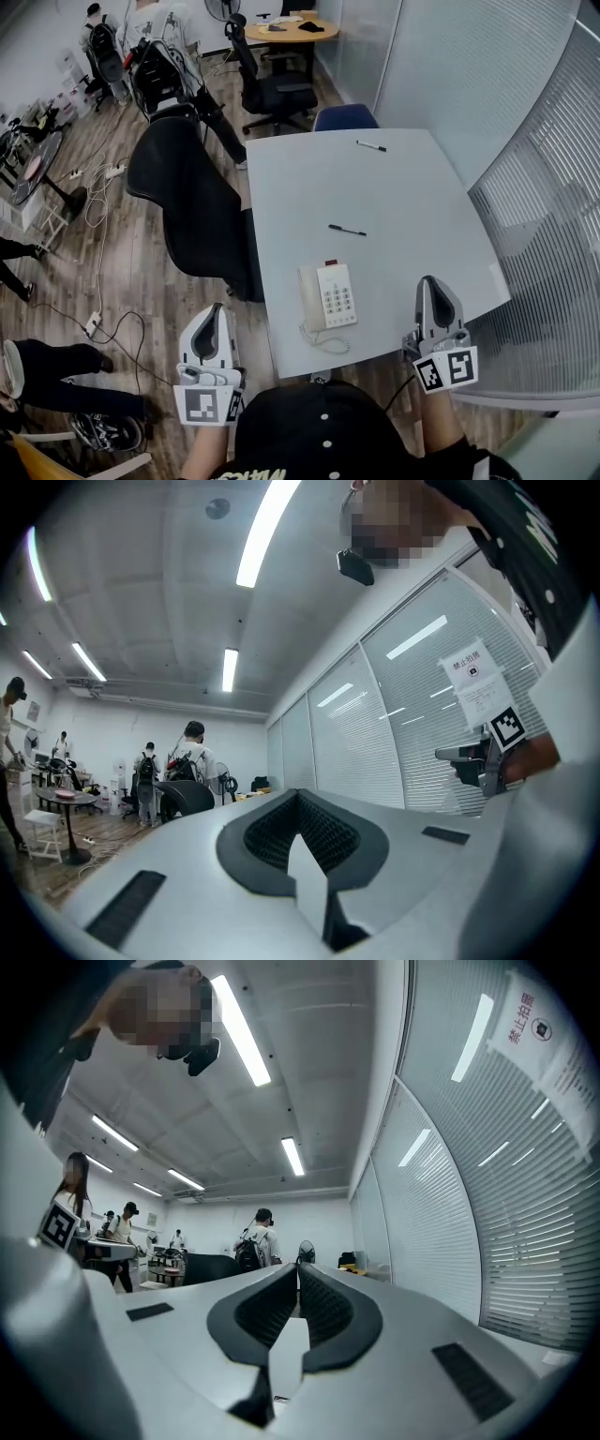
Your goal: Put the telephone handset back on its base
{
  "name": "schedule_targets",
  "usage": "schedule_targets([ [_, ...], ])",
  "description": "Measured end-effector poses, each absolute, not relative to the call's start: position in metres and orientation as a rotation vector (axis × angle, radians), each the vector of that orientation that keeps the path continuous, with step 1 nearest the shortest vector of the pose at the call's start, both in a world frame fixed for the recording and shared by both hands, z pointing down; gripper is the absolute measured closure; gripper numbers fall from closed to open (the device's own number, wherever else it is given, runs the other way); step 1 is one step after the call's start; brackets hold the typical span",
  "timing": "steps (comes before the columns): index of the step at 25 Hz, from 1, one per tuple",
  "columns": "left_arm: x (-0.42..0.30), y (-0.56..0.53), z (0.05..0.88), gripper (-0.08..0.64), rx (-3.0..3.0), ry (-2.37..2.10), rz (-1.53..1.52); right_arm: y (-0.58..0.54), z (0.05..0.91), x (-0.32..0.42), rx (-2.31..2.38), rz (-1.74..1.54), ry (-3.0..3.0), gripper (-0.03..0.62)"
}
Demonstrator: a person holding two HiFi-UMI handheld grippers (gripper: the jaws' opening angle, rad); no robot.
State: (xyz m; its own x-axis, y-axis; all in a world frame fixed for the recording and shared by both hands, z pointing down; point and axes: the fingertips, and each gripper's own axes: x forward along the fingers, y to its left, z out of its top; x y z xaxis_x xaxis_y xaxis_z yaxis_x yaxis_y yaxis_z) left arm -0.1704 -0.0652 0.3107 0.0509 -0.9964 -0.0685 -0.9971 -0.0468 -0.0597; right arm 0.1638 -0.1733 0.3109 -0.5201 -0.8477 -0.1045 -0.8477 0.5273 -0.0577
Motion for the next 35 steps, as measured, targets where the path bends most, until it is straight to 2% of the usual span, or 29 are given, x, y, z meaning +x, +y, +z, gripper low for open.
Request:
schedule_targets([
  [11, -0.173, -0.065, 0.300, 0.545, -2.170, 2.095, -0.002, -0.174, 0.309, 0.187, -1.569, 0.010, 2.572, 0.558],
  [35, -0.163, -0.055, 0.300, 0.545, -2.176, 2.102, 0.018, -0.167, 0.303, 0.176, -1.538, 0.076, 2.600, 0.558],
])
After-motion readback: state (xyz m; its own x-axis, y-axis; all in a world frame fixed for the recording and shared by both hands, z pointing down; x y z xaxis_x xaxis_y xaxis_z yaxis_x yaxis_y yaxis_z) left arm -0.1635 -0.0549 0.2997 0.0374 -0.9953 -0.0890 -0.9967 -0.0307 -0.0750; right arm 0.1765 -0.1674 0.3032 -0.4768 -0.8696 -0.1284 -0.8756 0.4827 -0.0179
